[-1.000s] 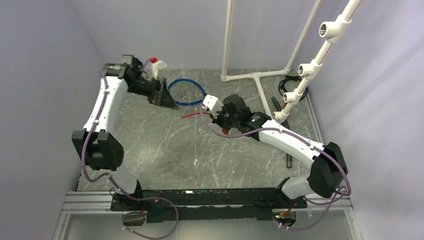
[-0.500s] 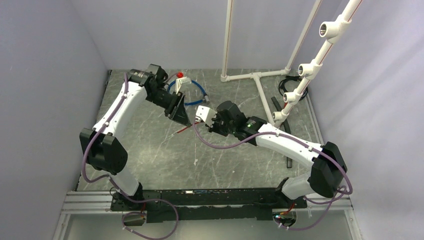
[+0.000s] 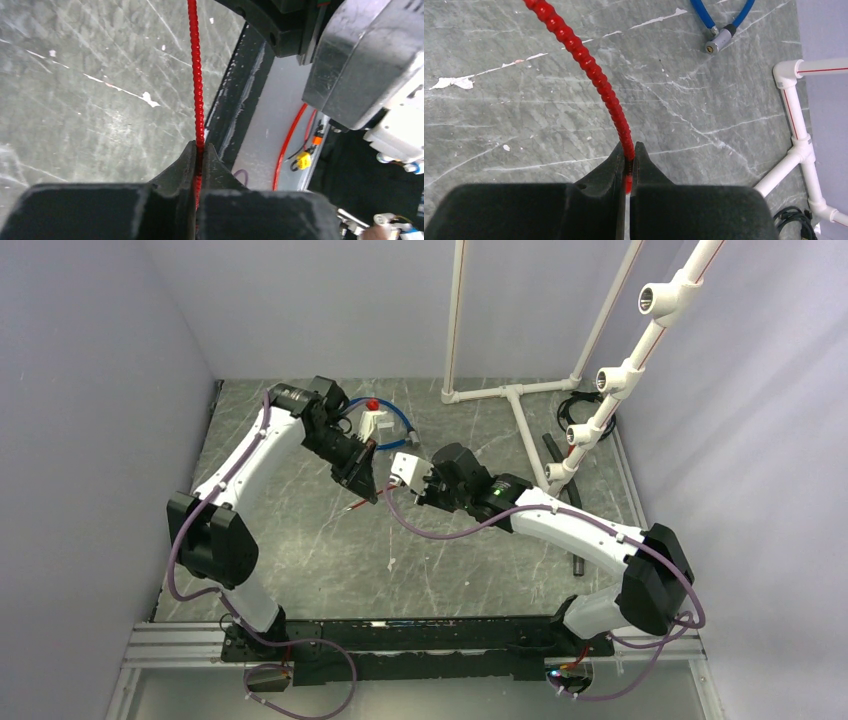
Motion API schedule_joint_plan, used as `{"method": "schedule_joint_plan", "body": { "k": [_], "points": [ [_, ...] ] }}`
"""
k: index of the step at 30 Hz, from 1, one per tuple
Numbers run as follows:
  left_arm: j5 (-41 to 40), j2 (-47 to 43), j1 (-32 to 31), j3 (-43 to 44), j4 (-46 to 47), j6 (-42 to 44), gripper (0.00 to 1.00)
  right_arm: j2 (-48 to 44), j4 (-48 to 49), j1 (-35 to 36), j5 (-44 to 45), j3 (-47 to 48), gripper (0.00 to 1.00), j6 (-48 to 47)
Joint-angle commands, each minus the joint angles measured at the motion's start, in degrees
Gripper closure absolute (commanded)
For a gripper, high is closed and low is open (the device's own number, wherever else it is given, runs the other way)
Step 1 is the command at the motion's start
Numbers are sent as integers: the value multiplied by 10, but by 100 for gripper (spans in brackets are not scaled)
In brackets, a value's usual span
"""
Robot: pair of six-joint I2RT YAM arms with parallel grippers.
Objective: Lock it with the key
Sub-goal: Pick up the lock from the center of the board.
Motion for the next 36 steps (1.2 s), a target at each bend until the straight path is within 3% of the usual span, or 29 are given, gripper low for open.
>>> {"method": "schedule_joint_plan", "body": {
  "k": [1, 3, 7, 9, 11, 18, 23, 30, 36],
  "points": [
    [-36, -26, -3, 6, 15, 4, 100, -8, 11, 4, 10, 11, 100, -1],
    [-31, -30, -3, 14, 10, 10, 100, -11, 1, 4, -12, 19, 97, 17],
    [-9, -54, -1, 21, -3, 53, 100, -47, -4, -12, -100, 6, 41, 52],
    [-9, -83, 2, 4, 23, 61, 100, -74, 1, -27, -156, -9, 25, 65],
    [-12, -115, 4, -14, 62, 70, 100, -100, 2, -44, -213, -21, 17, 78],
    [22, -161, 15, -1, 71, 137, 100, -146, -10, -136, -399, -42, 12, 120],
    [93, -179, 31, 17, 105, 146, 100, -165, 0, -160, -443, -63, 10, 108],
    [177, -198, 31, 32, 200, 101, 100, -197, 7, -163, -469, -109, 12, -8],
    [232, -190, 30, 53, 218, 80, 100, -191, 50, -162, -505, -116, 15, 13]
  ]
}}
